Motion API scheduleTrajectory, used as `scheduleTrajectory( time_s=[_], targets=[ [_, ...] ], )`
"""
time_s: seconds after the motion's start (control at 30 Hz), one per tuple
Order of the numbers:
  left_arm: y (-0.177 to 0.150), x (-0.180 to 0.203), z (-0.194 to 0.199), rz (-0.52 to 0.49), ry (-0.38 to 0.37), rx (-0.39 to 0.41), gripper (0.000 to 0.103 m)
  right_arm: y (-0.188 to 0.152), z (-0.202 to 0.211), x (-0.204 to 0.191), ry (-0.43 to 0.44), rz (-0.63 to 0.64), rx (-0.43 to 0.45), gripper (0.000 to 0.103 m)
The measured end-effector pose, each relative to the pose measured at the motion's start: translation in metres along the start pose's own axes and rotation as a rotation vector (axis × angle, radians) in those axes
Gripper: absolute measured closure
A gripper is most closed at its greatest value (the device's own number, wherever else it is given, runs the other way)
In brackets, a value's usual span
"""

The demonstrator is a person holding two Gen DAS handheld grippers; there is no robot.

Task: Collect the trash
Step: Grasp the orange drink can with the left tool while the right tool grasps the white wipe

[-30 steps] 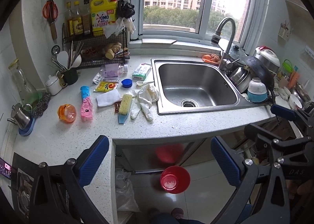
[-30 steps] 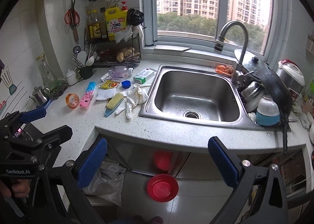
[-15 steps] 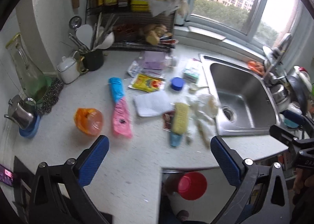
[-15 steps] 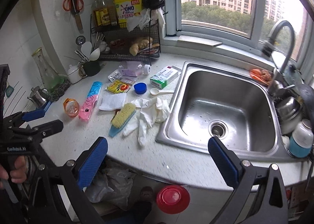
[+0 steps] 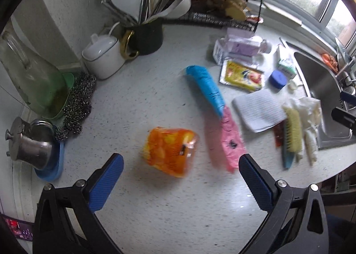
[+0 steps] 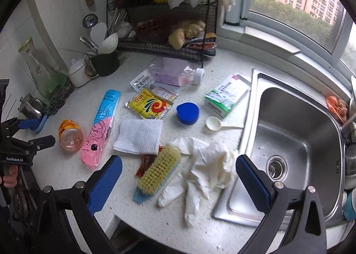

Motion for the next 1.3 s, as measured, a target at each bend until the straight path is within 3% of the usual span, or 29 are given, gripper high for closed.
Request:
scheduleTrajectory(
  time_s=[0.13,0.33,0.5,0.53,0.6,0.87,0.93,1.1,1.17,1.2,1.3],
  targets=[
    [-0.001,-0.014,-0.029,0.020,-0.044,-0.032,0.000,0.013,-0.024,-0.014,0.002,0.063,-0.040,0.000],
    [0.002,-0.021,-0.057,-0.003,-0.047,-0.066,0.002,0.024,-0.055,-0.029,-0.005,0.109,-0.097,0.000],
    [0.005,-0.025,-0.066,-0.004,-0.091,-0.076,0.029,0.034,-0.078,-0.040,0.011,0.124,-0.127,0.001],
    [0.004,-0.026,-0.066,0.000,-0.098,-0.077,0.038,0.037,-0.084,-0.043,0.014,0.134,-0.135,0.005],
    [0.004,-0.029,-0.070,0.014,-0.109,-0.086,0.045,0.039,-0.095,-0.048,0.028,0.151,-0.156,0.007],
    [0.008,-0.030,-0.070,0.020,-0.115,-0.059,0.045,0.042,-0.145,-0.067,0.041,0.211,-0.254,0.017],
    [0.009,-0.030,-0.070,0.013,-0.115,-0.054,0.045,0.041,-0.154,-0.068,0.045,0.212,-0.276,0.024],
    [0.011,-0.029,-0.073,0.014,-0.125,-0.047,0.045,0.043,-0.162,-0.074,0.039,0.237,-0.271,0.032],
    [0.011,-0.031,-0.073,0.017,-0.121,-0.047,0.045,0.043,-0.161,-0.076,0.047,0.254,-0.265,0.038],
    [0.011,-0.031,-0.073,0.017,-0.118,-0.045,0.045,0.042,-0.159,-0.079,0.052,0.262,-0.257,0.047],
    [0.010,-0.029,-0.069,0.020,-0.119,-0.038,0.045,0.044,-0.155,-0.084,0.055,0.272,-0.238,0.090]
  ],
)
Point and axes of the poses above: each gripper's, at about its wrist camera, not at the fingertips, and z roughly against the way its jaws point, x to its right, y to its top, the point moved 5 cm from there along -z, roughly the way its jaws point, and after that the axes turned 4 degrees about z, right-handed, at the moved point
